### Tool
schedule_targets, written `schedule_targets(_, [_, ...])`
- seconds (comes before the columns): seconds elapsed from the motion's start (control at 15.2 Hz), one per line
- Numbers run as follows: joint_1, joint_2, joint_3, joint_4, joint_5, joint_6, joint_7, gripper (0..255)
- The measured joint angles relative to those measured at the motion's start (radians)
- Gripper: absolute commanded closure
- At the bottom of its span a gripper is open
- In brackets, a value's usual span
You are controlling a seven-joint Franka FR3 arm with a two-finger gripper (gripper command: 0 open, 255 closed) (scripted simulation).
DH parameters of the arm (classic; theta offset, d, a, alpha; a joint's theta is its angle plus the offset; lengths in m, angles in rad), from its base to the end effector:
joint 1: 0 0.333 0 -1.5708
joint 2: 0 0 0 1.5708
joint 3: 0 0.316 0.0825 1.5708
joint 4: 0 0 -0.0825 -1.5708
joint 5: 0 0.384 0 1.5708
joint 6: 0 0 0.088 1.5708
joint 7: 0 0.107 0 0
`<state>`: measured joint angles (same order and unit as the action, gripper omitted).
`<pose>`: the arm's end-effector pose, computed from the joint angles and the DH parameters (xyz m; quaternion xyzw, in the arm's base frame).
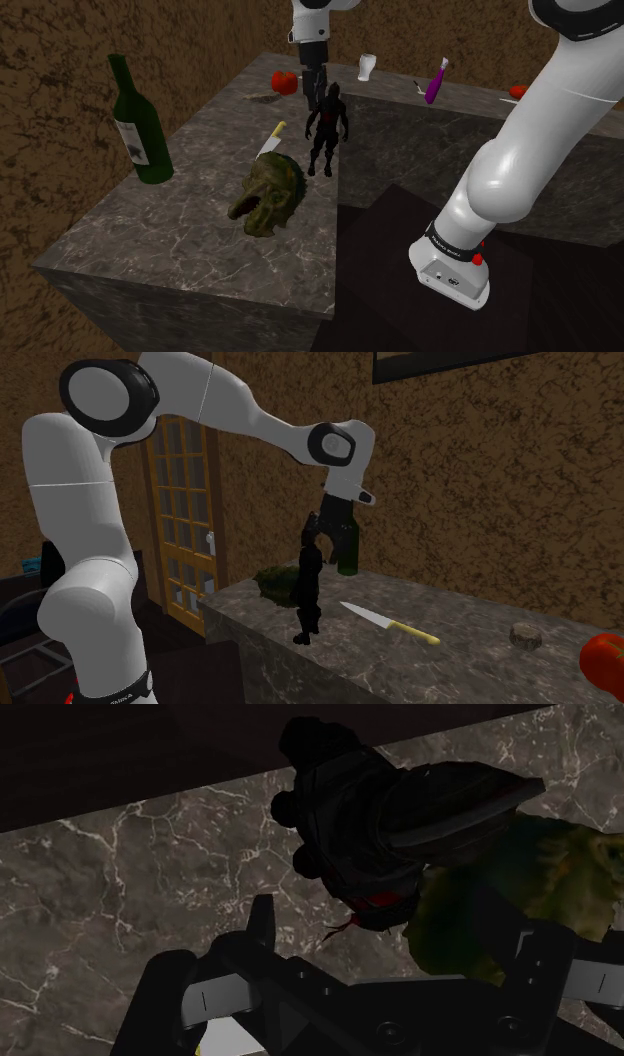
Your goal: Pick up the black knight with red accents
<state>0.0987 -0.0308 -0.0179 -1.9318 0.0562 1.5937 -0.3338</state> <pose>0.5122 0.0473 0.4765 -0.9677 -0.1985 0.1482 0.0470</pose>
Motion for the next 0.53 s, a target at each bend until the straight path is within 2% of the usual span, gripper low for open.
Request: schedule_targets(0.53, [0.000,-0.002,0.000,-0.005,0.000,0.005,0.000,255])
